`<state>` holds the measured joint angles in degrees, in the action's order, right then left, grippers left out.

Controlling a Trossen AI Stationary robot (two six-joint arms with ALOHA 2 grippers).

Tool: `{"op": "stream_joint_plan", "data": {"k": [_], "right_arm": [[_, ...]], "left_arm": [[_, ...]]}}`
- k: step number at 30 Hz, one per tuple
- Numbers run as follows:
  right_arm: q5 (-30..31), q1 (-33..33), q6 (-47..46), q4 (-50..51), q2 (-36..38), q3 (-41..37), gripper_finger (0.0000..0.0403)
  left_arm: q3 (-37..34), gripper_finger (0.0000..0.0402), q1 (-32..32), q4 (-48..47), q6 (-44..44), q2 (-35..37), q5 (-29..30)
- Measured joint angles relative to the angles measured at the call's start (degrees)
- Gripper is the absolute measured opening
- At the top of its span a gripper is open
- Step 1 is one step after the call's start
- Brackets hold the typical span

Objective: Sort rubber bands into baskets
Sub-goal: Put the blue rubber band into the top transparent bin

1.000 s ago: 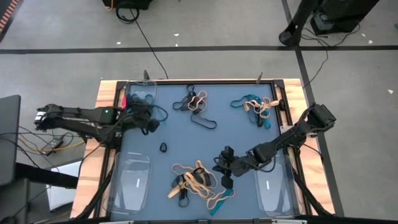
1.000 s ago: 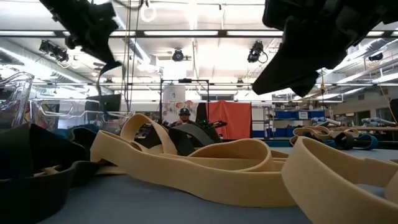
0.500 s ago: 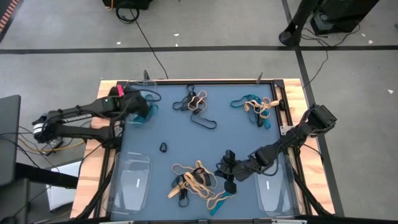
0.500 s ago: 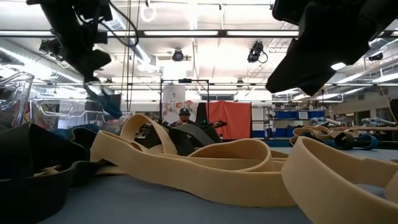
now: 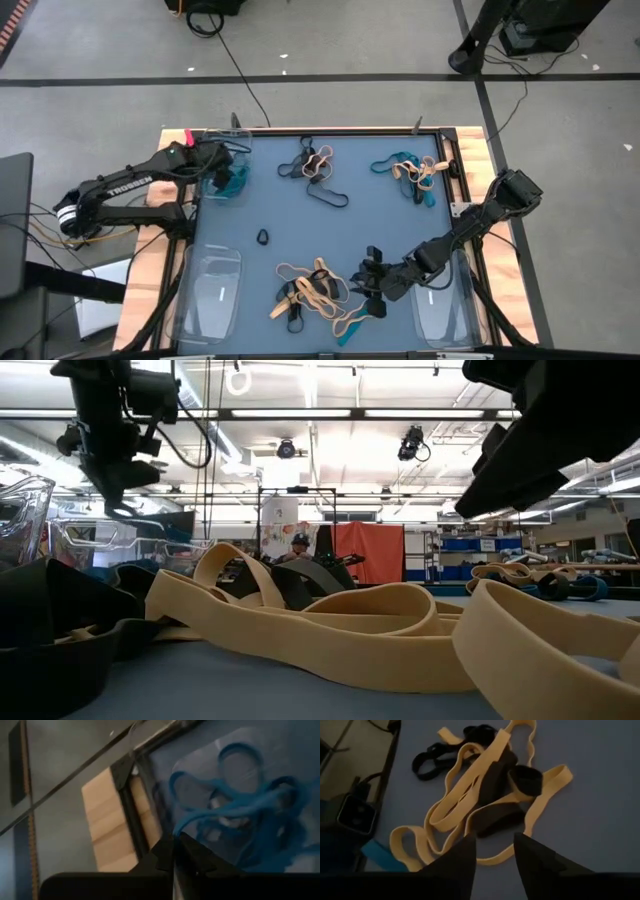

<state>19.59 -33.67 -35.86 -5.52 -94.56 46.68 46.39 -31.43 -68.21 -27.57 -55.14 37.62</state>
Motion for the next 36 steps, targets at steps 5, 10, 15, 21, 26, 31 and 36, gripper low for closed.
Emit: {"op": "stream_joint_plan", "data": {"k": [5,10,15,21,26,31,36], "right_arm": [[-5.37,-0.01,1.91,1.27,0.0,0.0,0.017],[-9.48,-0.02,3.32,4.28,0.02,0.0,0.0168],[-12.99,-0.35,2.58,4.87,0.0,0.0,0.0164],[-14.82,-1.19,2.56,6.75,0.0,0.0,0.0158],[-16.76,-1.83,2.49,8.34,0.0,0.0,0.0151],[-16.74,-1.99,4.37,10.33,0.0,0.0,0.0152],[-16.72,-1.97,8.01,10.32,0.0,0.0,0.0158]], "left_arm": [[0.0,0.0091,-1.28,-0.67,0.76,-1.23,-0.07],[0.0,0.0162,-1.11,0.87,2.08,-0.53,3.62],[0.0,0.0197,-0.21,7.53,5.34,4.99,4.96],[0.0,0.0196,3.47,16.19,8.26,12.21,-8.1],[-1.6,0.0193,9.72,27.18,8.9,15.34,-13.43],[-4.09,0.0193,16.19,38.79,8.76,15.11,-15.94],[-8.92,0.0192,22.67,50.43,9.52,12.41,-16.32]]}}
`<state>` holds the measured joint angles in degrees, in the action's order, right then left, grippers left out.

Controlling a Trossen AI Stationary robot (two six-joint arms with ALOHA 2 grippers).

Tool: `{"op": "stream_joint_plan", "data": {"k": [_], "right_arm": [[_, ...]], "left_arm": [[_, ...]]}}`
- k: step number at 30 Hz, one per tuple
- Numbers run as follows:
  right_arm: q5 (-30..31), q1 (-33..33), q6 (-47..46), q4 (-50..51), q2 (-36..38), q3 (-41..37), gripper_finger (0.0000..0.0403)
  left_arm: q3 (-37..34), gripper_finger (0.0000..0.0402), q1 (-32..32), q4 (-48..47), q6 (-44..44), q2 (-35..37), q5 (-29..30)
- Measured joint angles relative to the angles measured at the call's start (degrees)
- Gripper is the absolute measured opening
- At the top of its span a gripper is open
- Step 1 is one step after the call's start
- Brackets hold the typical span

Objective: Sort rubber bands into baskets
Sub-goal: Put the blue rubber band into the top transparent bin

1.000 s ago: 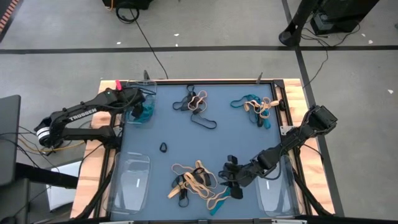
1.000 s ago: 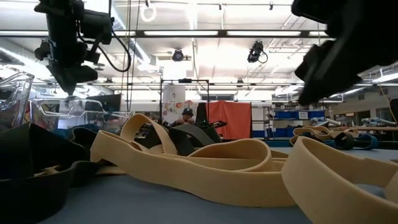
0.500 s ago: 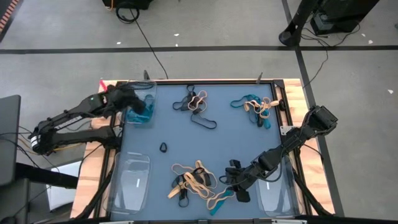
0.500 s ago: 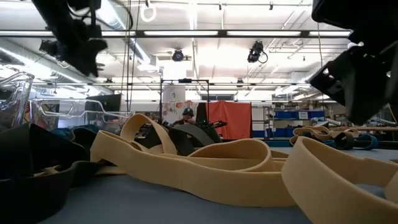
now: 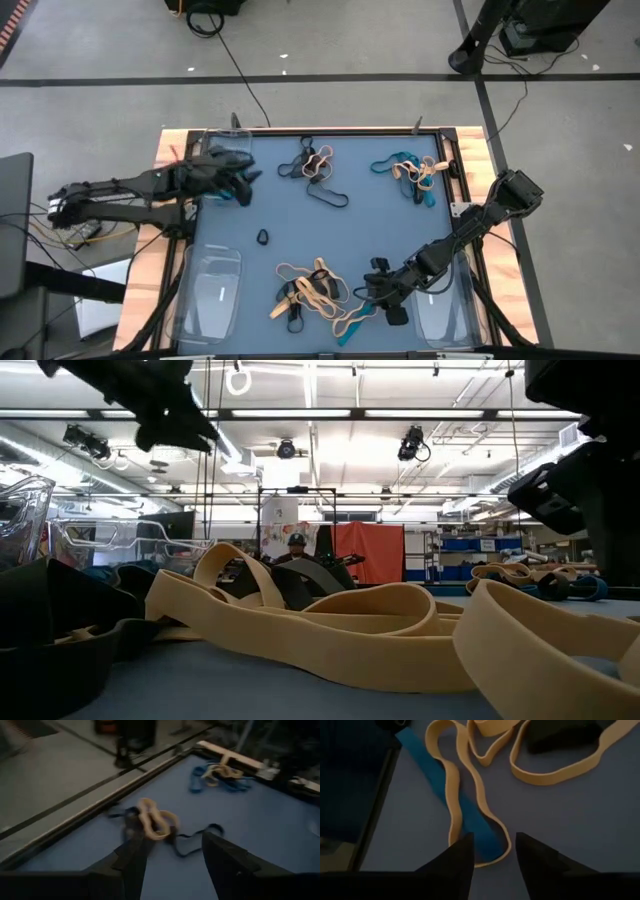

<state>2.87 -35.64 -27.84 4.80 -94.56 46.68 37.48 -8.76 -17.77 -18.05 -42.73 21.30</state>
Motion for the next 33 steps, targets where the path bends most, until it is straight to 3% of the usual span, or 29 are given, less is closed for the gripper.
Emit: {"op": "stream_joint_plan", "data": {"k": [10,15,20,28,33], "right_arm": [[-1.49,0.02,2.72,-0.24,0.02,0.0,0.0193],[-5.72,0.79,2.57,-4.13,-3.58,0.14,0.0178],[-8.82,1.33,2.08,-5.16,-7.93,2.13,0.0163],[-10.23,1.68,0.54,-3.91,-6.68,3.82,0.0113],[-10.21,3.18,-0.89,-3.89,-3.8,3.87,0.0036]], "left_arm": [[-6.75,0.0192,13.07,25.0,5.59,-8.45,0.36],[-6.78,0.0192,18.38,26.06,10.12,-13.08,6.53],[-6.84,0.0192,22.63,27.89,8.85,-16.66,7.95],[-6.76,0.0192,27.99,31.85,7.81,-20.39,11.06],[-6.76,0.0192,29.73,32.14,6.66,-23.07,11.21]]}}
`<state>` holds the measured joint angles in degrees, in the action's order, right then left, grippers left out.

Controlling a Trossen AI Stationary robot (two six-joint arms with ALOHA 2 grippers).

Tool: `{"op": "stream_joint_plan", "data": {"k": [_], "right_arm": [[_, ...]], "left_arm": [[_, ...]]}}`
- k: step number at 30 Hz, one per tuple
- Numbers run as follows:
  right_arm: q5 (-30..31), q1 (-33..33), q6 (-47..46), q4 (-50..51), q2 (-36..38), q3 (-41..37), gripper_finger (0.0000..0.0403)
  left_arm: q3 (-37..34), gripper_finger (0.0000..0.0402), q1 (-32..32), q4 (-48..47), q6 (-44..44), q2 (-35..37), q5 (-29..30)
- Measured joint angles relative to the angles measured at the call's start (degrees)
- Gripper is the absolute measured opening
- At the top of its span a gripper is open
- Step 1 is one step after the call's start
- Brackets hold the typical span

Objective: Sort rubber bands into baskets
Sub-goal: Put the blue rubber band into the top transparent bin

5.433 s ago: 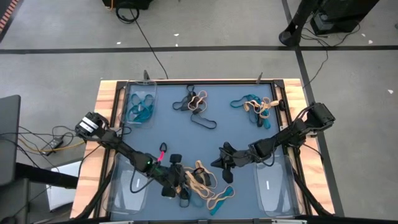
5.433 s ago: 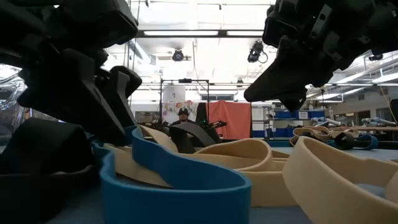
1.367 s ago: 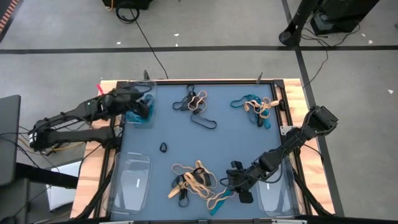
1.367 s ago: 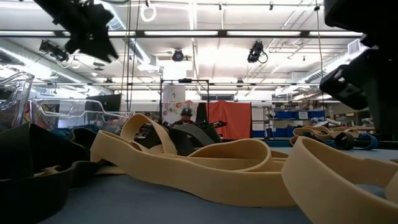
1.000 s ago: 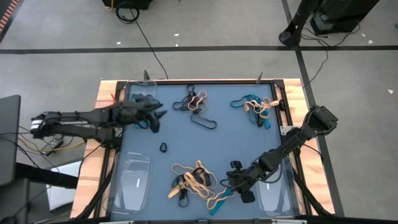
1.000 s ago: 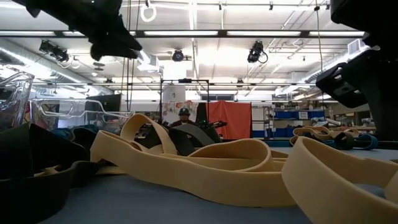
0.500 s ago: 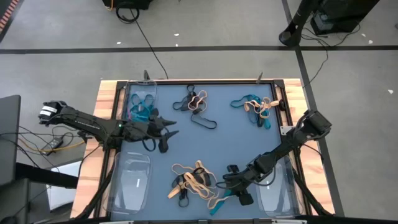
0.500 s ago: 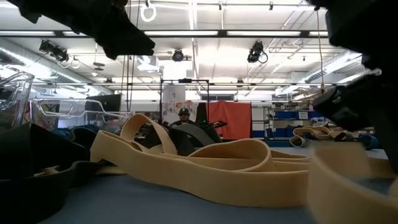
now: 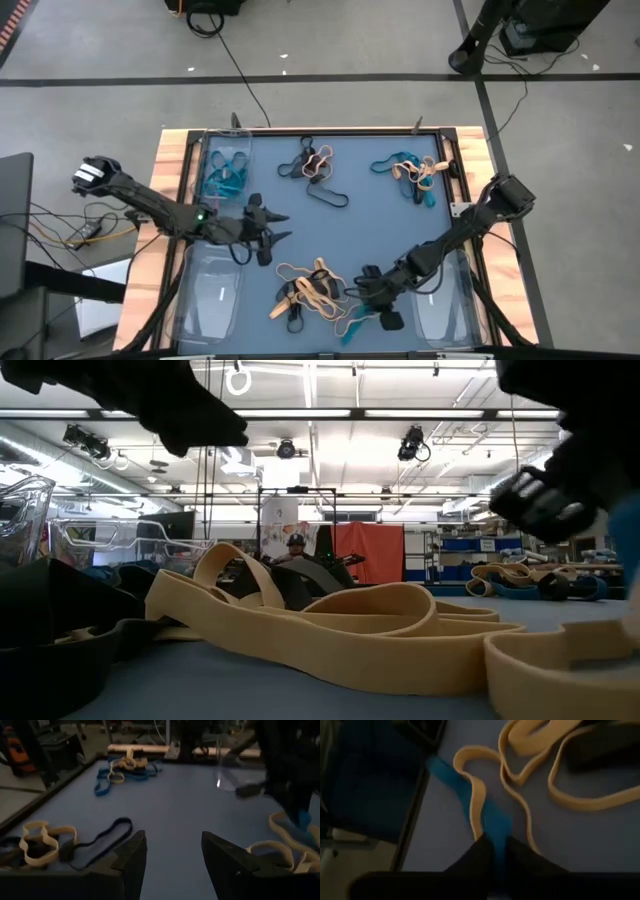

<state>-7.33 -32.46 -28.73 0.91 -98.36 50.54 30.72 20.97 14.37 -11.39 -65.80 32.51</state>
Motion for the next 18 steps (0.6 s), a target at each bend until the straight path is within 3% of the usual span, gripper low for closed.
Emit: {"op": "stream_joint_plan", "data": {"k": [2,7,18], "right_arm": [[0.22,0.88,0.5,-0.59,0.97,0.0,0.0013],[5.62,3.13,1.17,-2.92,1.53,-0.02,0.001],[27.42,9.54,4.47,-11.09,1.53,-0.03,0.0008]], "left_arm": [[0.0,0.0192,0.15,0.59,-1.11,-1.67,0.08],[0.0,0.0192,1.12,7.65,-2.37,-7.72,-0.28],[0.0,0.0192,2.8,30.17,-0.88,-21.17,-5.13]]}}
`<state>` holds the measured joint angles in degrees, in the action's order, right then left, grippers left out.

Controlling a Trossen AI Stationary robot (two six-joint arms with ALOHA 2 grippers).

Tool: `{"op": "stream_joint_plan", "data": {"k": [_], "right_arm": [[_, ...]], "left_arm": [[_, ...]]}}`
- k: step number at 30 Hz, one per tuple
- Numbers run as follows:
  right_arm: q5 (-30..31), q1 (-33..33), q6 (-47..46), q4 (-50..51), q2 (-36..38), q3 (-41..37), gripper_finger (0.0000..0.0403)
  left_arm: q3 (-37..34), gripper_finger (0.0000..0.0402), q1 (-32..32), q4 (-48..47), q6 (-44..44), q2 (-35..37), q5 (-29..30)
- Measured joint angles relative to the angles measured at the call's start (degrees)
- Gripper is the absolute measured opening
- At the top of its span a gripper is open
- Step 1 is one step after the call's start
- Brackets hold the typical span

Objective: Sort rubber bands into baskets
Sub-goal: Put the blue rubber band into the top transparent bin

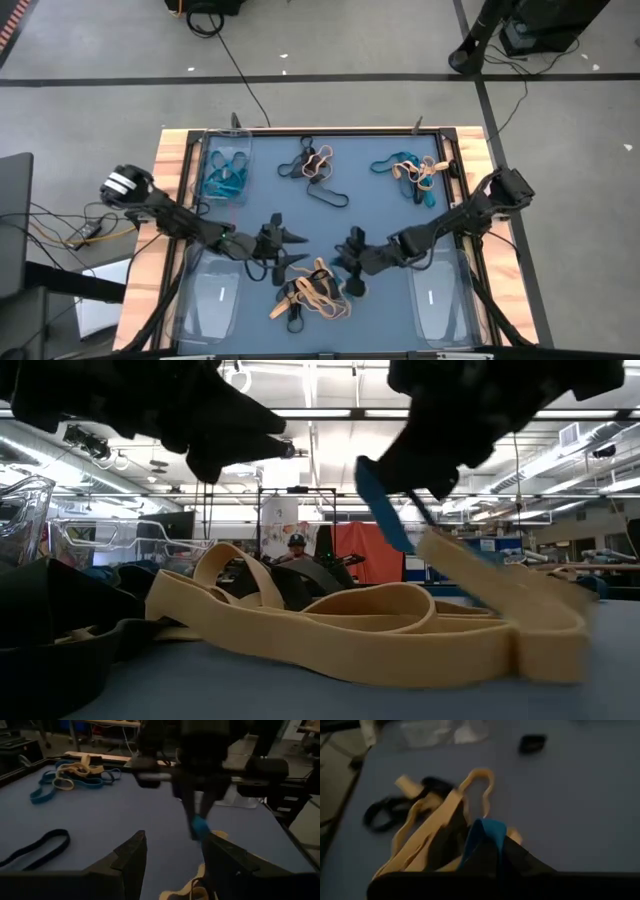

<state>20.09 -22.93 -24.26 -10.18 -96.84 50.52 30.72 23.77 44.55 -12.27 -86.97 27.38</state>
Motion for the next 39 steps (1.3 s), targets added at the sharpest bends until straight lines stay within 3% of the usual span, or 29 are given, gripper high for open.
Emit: {"op": "stream_joint_plan", "data": {"k": [10,30,33,37,39], "right_arm": [[2.62,4.35,6.14,-11.88,0.02,-0.02,0.0008],[0.8,7.35,11.39,-20.45,0.04,-0.04,0.0008],[0.8,7.33,11.39,-20.7,0.04,-0.04,0.0008],[0.46,7.31,11.39,-20.48,0.04,-0.04,0.0019],[-1.88,7.31,11.35,-19.48,0.04,-0.04,0.0034]], "left_arm": [[0.56,0.0192,-0.17,2.43,-1.47,-5.95,1.02],[0.87,0.0187,-4.65,1.91,-5.92,-6.13,1.55],[0.87,0.0149,-4.65,1.57,-5.97,-6.11,1.5],[0.87,0.0053,-4.65,0.43,-5.99,-6.11,1.07],[0.87,0.0015,-4.75,0.23,-6.19,-6.0,-2.38]]}}
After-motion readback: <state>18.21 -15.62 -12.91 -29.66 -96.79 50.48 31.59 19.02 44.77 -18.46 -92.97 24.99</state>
